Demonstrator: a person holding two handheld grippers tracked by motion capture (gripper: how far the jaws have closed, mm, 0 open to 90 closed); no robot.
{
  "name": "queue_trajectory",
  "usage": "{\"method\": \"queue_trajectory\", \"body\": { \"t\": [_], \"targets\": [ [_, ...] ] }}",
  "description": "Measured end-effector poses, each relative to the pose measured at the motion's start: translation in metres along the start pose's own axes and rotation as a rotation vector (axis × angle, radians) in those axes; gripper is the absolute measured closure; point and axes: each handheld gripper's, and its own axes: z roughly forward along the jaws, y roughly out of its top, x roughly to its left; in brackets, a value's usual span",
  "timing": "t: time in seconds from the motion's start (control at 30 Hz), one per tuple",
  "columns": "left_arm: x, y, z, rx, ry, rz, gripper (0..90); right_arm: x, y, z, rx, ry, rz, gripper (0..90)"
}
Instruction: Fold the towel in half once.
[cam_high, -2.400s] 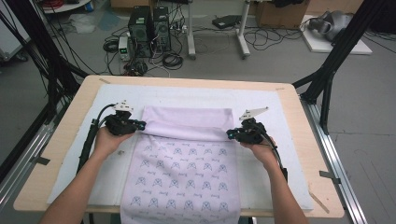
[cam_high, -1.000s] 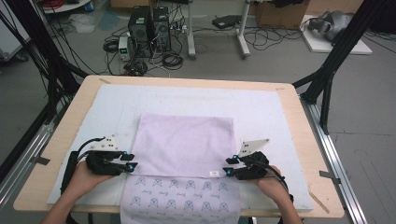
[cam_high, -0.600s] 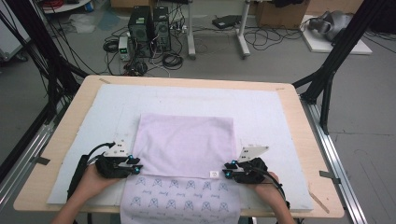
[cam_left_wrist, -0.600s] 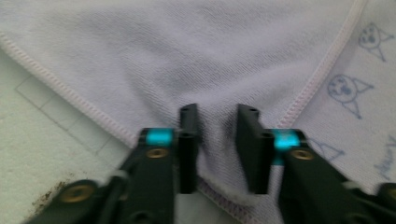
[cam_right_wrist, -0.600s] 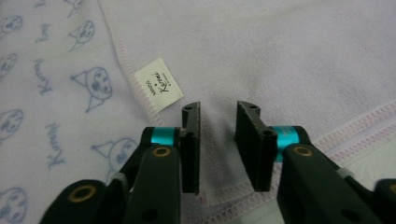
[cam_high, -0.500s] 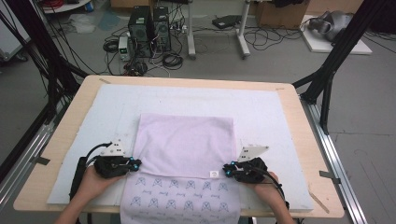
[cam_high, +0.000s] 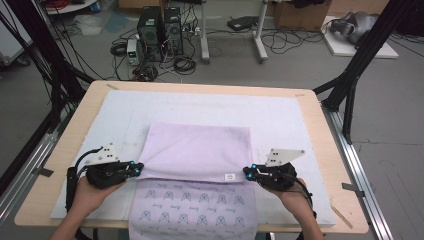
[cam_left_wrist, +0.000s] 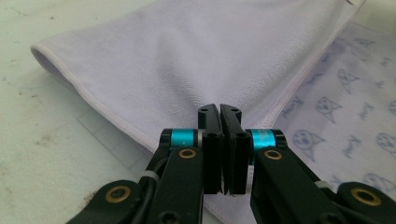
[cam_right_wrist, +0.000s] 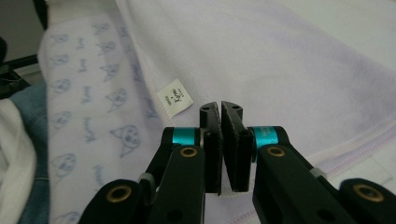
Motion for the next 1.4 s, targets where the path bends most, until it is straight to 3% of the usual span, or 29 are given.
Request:
{"method": "queue_trajectory", "body": {
  "t": [0.13, 0.27, 0.33, 0.37, 0.43, 0.53, 0.7, 0.77, 0.87, 0.97, 1.07, 1.13, 1.17, 1.23, 1.27, 1.33, 1.4],
  "targets": [
    [-0.018, -0.011, -0.011, 0.01, -0.024, 0.015, 87.1, 0.015, -0.001, -0.011, -0.007, 0.027, -0.015, 86.9],
    [-0.038, -0.02, -0.02, 0.03, -0.066, 0.061, 84.8, 0.031, -0.008, -0.021, 0.004, 0.084, -0.026, 86.2],
    [-0.038, -0.021, -0.019, 0.048, -0.06, 0.075, 75.7, 0.031, -0.012, -0.019, 0.028, 0.111, -0.008, 77.2],
    [-0.035, -0.019, -0.017, 0.055, -0.051, 0.071, 69.6, 0.028, -0.014, -0.017, 0.039, 0.101, 0.002, 71.2],
    [-0.027, -0.015, -0.01, 0.056, -0.026, 0.058, 58.6, 0.018, -0.014, -0.011, 0.044, 0.085, 0.033, 61.4],
    [-0.009, -0.003, 0.005, 0.043, 0.008, 0.044, 52.5, -0.007, -0.01, -0.001, 0.051, 0.016, 0.055, 54.8],
    [0.034, 0.018, 0.035, 0.03, 0.127, -0.021, 49.3, -0.056, 0.001, 0.02, 0.104, -0.115, 0.077, 45.6],
    [0.058, 0.025, 0.048, 0.048, 0.145, -0.106, 47.2, -0.074, 0.006, 0.028, 0.108, -0.152, 0.104, 42.4],
    [0.088, 0.03, 0.064, 0.093, 0.225, -0.156, 43.2, -0.1, 0.01, 0.042, 0.126, -0.187, 0.126, 37.6],
    [0.105, 0.032, 0.082, 0.135, 0.232, -0.187, 39.5, -0.122, 0.01, 0.053, 0.117, -0.184, 0.185, 32.7],
    [0.112, 0.03, 0.097, 0.132, 0.192, -0.221, 36.6, -0.135, 0.007, 0.064, 0.129, -0.176, 0.222, 32.1],
    [0.114, 0.027, 0.104, 0.116, 0.183, -0.243, 40.8, -0.139, 0.006, 0.073, 0.164, -0.17, 0.225, 36.0],
    [0.114, 0.025, 0.106, 0.114, 0.162, -0.232, 49.7, -0.139, 0.005, 0.076, 0.179, -0.167, 0.22, 46.7],
    [0.112, 0.026, 0.107, 0.113, 0.148, -0.18, 76.0, -0.136, 0.006, 0.083, 0.197, -0.142, 0.174, 72.8],
    [0.111, 0.027, 0.107, 0.097, 0.161, -0.17, 85.8, -0.136, 0.008, 0.085, 0.194, -0.116, 0.164, 80.8],
    [0.115, 0.034, 0.105, 0.102, 0.194, -0.176, 87.3, -0.137, 0.016, 0.087, 0.204, -0.143, 0.142, 83.5],
    [0.118, 0.046, 0.102, 0.1, 0.233, -0.151, 87.4, -0.141, 0.026, 0.084, 0.195, -0.177, 0.154, 84.2]
  ]
}}
